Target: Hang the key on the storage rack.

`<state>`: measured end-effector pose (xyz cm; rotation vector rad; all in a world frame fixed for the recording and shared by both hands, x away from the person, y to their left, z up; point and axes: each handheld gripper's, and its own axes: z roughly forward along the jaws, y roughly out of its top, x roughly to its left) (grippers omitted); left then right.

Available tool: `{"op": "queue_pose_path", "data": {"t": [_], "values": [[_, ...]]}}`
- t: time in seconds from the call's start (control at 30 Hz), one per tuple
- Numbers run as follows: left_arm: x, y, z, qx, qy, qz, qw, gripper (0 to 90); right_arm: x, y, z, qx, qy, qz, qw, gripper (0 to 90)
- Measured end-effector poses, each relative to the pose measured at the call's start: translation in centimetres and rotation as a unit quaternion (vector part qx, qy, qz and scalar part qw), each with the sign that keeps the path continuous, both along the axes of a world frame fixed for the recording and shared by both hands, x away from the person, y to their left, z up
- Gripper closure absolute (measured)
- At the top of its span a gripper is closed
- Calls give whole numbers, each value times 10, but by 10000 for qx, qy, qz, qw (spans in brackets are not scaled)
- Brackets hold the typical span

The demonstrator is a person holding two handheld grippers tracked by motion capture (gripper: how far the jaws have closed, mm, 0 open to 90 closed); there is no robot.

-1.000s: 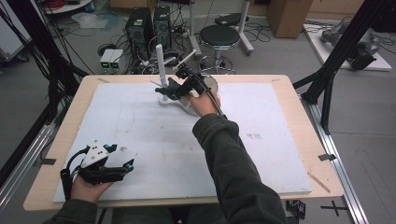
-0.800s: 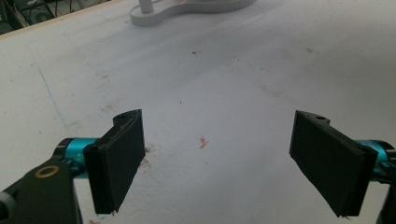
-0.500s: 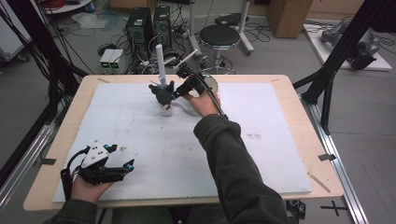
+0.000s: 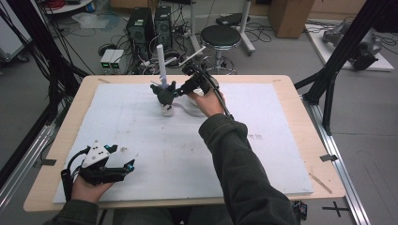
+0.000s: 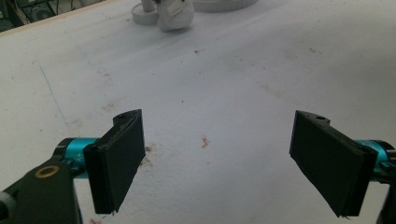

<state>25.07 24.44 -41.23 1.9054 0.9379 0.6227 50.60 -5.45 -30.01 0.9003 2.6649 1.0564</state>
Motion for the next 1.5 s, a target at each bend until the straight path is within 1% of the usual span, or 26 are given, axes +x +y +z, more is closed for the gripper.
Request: {"op": "queue_pose_path", "data": {"t": [0.1, 0.17, 0.2, 0.27, 0.3, 0.33, 0.4, 0.43, 0.47, 0.5, 0.53, 0.63, 0.8, 0.97, 1.03, 1.13, 1.17, 1.2, 1.23, 1.3, 1.33, 1.4, 1.5], "values": [[0, 0, 0, 13, 1, 7, 10000, 185, -2, -3, 1, 61, -112, 20, 9999, 227], [0, 0, 0, 5, 15, 22, 10000, 185, -4, -7, -2, 181, -220, -42, 9996, 227], [0, 0, 0, 3, 15, 24, 10000, 185, -4, -10, -4, 237, -176, -61, 9995, 227], [0, 0, 0, 13, 18, 24, 10000, 185, -4, -13, -6, 167, -32, -35, 9998, 214], [0, 0, 0, 20, 18, 23, 10000, 185, -4, -14, -6, 152, -30, -36, 9999, 214], [0, 0, 0, 16, 17, 24, 10000, 185, -5, -15, -6, 153, -58, -16, 9999, 214], [0, 0, -1, 22, 20, 26, 10000, 185, -9, -18, -6, 252, -170, -39, 9995, 214], [0, 0, -1, 17, 13, 34, 10000, 185, -11, -20, -7, 305, -181, -33, 9994, 214], [0, 0, -1, 6, 6, 34, 10000, 185, -12, -21, -7, 343, -151, -58, 9993, 214], [-1, 0, -1, 25, 14, 27, 10000, 185, -13, -23, -8, 330, -148, -56, 9993, 213], [-2, 0, -1, 15, 3, 46, 10000, 185, -15, -25, -9, 368, -168, -66, 9992, 214], [-3, 1, 0, 23, -16, 55, 10000, 185, -17, -28, -9, 354, -56, -76, 9993, 196], [-3, 2, 0, 36, -11, 42, 10000, 185, -23, -31, -1, 453, -239, -40, 9987, 196], [-4, 1, 0, 29, -5, 27, 10000, 188, -29, -33, 3, 490, -258, 8, 9985, 189], [-4, 1, 0, 30, -2, 32, 10000, 188, -32, -35, 3, 531, -347, 25, 9980, 189], [-4, 1, 0, 29, -4, 28, 10000, 187, -34, -40, 1, 556, -365, 7, 9978, 189], [-4, 1, -1, 25, -13, 33, 10000, 188, -35, -41, 1, 563, -329, -42, 9979, 189], [-4, 1, -1, 29, -14, 38, 10000, 188, -35, -43, 0, 586, -360, -39, 9976, 189], [-4, 1, 0, 38, -15, 35, 10000, 188, -36, -45, 0, 596, -329, -56, 9977, 188], [-4, 1, 0, 53, -16, 42, 10000, 188, -36, -48, -2, 627, -356, -74, 9974, 188], [-4, 1, 0, 52, -14, 44, 10000, 188, -37, -49, -2, 623, -318, -81, 9975, 182], [-4, 1, 0, 55, -14, 44, 10000, 188, -37, -51, -2, 592, -281, -80, 9978, 176], [-5, 1, 0, 34, -11, 39, 10000, 188, -40, -52, 0, 631, -326, -29, 9975, 176]]}}
